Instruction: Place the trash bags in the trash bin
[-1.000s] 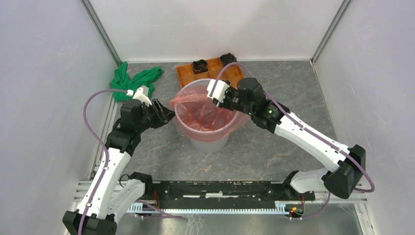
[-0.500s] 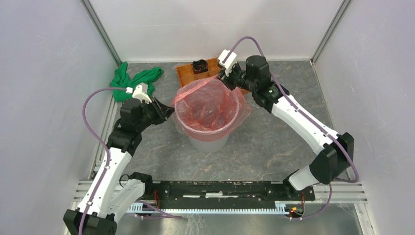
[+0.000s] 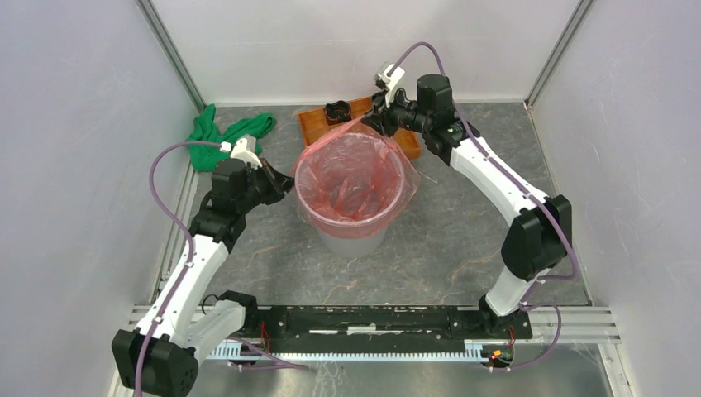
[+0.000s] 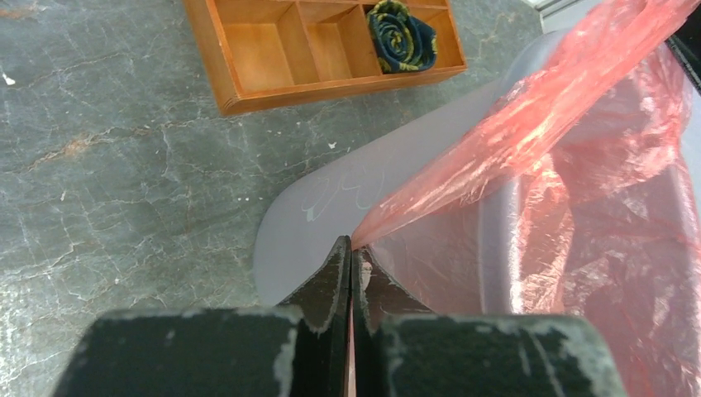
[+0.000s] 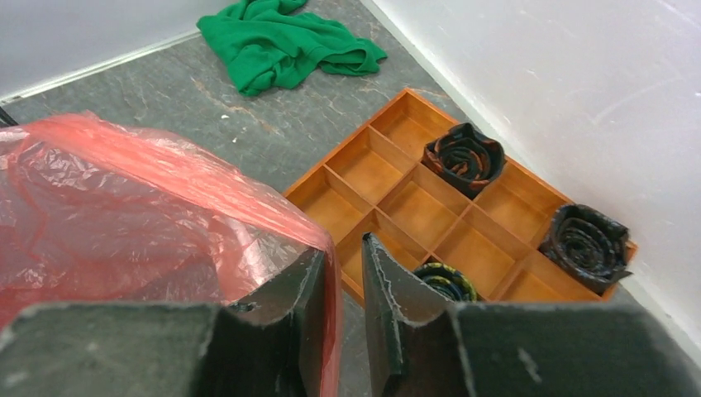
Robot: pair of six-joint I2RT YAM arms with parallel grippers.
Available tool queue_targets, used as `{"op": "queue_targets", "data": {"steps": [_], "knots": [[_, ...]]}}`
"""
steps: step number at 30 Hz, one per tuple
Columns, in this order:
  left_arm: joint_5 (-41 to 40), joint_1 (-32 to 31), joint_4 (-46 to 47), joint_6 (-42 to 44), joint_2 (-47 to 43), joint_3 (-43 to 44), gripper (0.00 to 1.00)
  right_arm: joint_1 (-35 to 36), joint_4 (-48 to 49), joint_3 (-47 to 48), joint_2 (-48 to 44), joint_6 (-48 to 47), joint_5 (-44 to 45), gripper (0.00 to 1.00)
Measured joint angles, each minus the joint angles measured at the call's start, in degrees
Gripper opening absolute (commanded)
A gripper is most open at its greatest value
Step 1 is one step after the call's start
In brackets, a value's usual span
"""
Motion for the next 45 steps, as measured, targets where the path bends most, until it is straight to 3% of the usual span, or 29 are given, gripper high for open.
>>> {"op": "queue_targets", "data": {"steps": [5,11,20,23,26,29,32,37,45], "knots": [[-0.7,0.0,0.4,0.0,3.5,0.0,0.02,-2.2,1.9,3.0,5.5,3.9,-5.5,0.27],[-0.9,0.0,0.7,-0.1,7.3,0.0,0.02,-5.0,2.8,4.1,11.1,9.5,-12.7,0.34],[-0.5,0.0,3.1,-1.3,8.0,-2.2,0.02,-5.8,1.6,-0.1,11.2,11.4,-13.2,0.44],[-0.6,0.0,2.8,-1.6,8.0,-4.1,0.02,-5.7,-4.3,-0.4,10.6,11.2,-7.7,0.61],[-0.5,0.0,2.6,-1.8,8.0,-5.3,0.02,-5.9,-11.9,-0.2,8.0,10.7,0.2,0.86],[-0.4,0.0,2.6,-2.0,7.9,-6.1,0.02,-6.0,-14.1,-3.4,0.8,10.5,6.8,0.95],[-0.2,0.0,2.6,-2.0,7.7,-6.3,0.02,-6.0,-14.9,-7.8,-10.1,10.4,11.6,0.95],[0.7,0.0,2.6,-2.0,7.3,-6.3,0.02,-6.6,-13.3,-10.6,-20.4,11.4,15.0,0.96],[1.2,0.0,2.6,-2.3,6.1,-6.2,0.02,-15.6,1.6,-34.3,-29.2,22.3,3.2,0.78]]}}
